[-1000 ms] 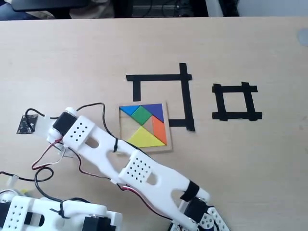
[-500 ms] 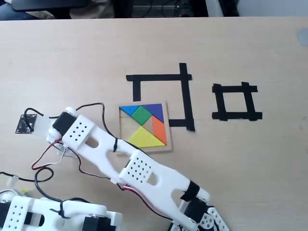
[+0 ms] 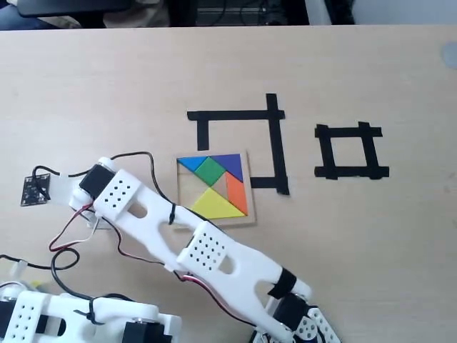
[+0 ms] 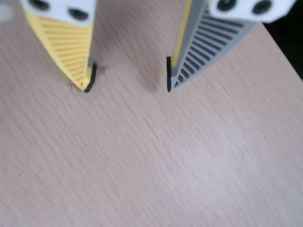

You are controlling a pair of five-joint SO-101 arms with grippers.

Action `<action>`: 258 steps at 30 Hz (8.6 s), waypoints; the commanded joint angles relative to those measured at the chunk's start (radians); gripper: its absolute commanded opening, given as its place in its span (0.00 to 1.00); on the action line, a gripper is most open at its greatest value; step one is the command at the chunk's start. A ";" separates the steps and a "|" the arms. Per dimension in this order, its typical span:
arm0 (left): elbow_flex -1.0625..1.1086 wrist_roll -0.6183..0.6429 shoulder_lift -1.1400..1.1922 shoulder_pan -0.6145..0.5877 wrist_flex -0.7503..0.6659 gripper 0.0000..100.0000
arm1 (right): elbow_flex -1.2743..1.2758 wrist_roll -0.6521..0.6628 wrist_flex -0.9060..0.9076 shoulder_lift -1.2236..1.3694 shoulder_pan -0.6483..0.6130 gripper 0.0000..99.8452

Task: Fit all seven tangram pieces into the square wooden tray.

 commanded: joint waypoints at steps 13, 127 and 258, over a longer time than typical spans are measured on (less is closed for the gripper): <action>0.002 0.002 0.002 0.010 -0.012 0.26 | 0.005 0.011 0.137 -0.028 0.068 0.28; 0.002 -0.002 0.002 0.010 -0.012 0.26 | 0.111 -0.839 0.186 -0.076 0.114 0.13; -0.661 0.994 0.835 1.429 0.038 0.29 | 2.233 -0.502 -0.703 -1.784 0.964 0.02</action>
